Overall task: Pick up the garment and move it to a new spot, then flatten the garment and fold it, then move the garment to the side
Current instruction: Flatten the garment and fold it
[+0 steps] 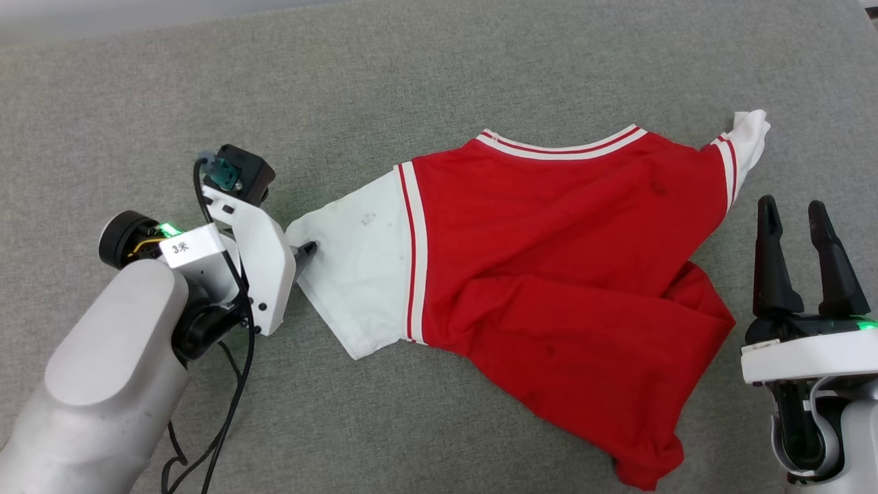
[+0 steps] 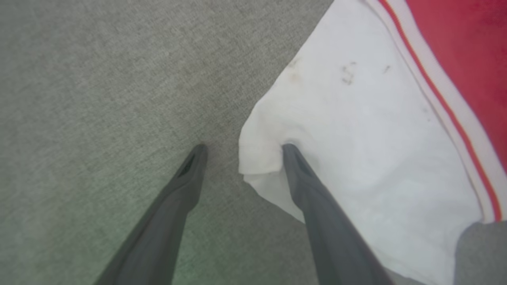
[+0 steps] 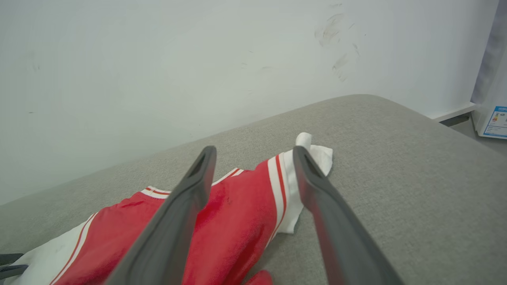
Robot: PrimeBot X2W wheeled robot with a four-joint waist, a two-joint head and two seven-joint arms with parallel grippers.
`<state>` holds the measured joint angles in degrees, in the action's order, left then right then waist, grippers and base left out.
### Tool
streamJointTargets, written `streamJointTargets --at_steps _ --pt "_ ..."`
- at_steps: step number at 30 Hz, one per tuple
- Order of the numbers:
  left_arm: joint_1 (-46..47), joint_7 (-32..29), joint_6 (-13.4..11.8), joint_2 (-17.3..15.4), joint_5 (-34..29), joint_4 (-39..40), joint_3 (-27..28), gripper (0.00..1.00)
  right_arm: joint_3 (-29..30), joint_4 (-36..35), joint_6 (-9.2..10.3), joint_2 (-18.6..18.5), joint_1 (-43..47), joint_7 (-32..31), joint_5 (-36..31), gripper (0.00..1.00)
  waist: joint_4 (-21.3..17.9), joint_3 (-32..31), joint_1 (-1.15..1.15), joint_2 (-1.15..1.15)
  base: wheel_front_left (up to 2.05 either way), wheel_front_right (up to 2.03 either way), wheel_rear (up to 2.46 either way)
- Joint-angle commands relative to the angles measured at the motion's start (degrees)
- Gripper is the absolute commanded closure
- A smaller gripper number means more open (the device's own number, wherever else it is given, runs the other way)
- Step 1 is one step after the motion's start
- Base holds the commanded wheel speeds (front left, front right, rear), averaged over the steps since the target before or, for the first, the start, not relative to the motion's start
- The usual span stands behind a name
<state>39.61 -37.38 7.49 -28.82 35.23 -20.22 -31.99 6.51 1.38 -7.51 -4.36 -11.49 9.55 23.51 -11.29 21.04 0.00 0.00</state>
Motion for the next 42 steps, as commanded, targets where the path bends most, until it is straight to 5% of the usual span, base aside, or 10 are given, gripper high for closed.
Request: streamJointTargets --at_steps 1,2,3,16,27,32,42 --pt "-0.9 -0.8 0.0 0.2 0.5 -1.2 -1.5 0.13 0.1 0.1 0.04 0.4 -0.5 0.2 -0.2 0.00 0.0 0.1 0.00 0.00 0.00 0.00 0.00" --pt "-1.3 -1.1 0.0 0.4 1.2 -1.4 -2.1 0.93 0.2 0.1 0.04 0.4 -0.6 0.2 -0.2 0.00 0.1 0.2 0.00 0.00 0.00 0.00 0.00" --pt "-1.6 -1.5 0.0 0.4 1.7 -1.5 -2.6 1.00 0.3 0.1 0.04 0.4 -0.7 0.2 -0.2 0.00 0.2 0.2 0.00 0.00 0.00 0.00 0.00" --pt "-3.9 10.1 -4.6 -2.6 1.6 0.0 2.1 1.00 1.6 0.0 0.04 -0.8 0.8 -3.9 -2.0 0.00 3.8 -3.5 0.00 0.00 0.00 0.00 0.00" --pt "-13.8 16.7 -9.8 -4.2 3.2 11.7 5.7 1.00 5.4 1.8 0.04 -1.7 2.3 -16.3 -5.5 0.00 9.4 -6.3 0.00 0.00 0.00 0.00 0.00" --pt "-19.3 18.4 -12.9 -3.9 3.3 19.1 6.0 1.00 6.8 1.2 0.04 -2.8 1.0 -24.5 -7.8 0.00 11.5 -6.4 0.00 0.00 0.00 0.00 0.00" --pt "-23.5 17.9 -16.0 -4.7 2.2 30.7 5.5 1.00 8.4 0.0 0.04 -9.5 -10.6 -53.7 -8.5 0.00 14.2 -3.1 0.00 0.00 0.00 0.00 0.00"
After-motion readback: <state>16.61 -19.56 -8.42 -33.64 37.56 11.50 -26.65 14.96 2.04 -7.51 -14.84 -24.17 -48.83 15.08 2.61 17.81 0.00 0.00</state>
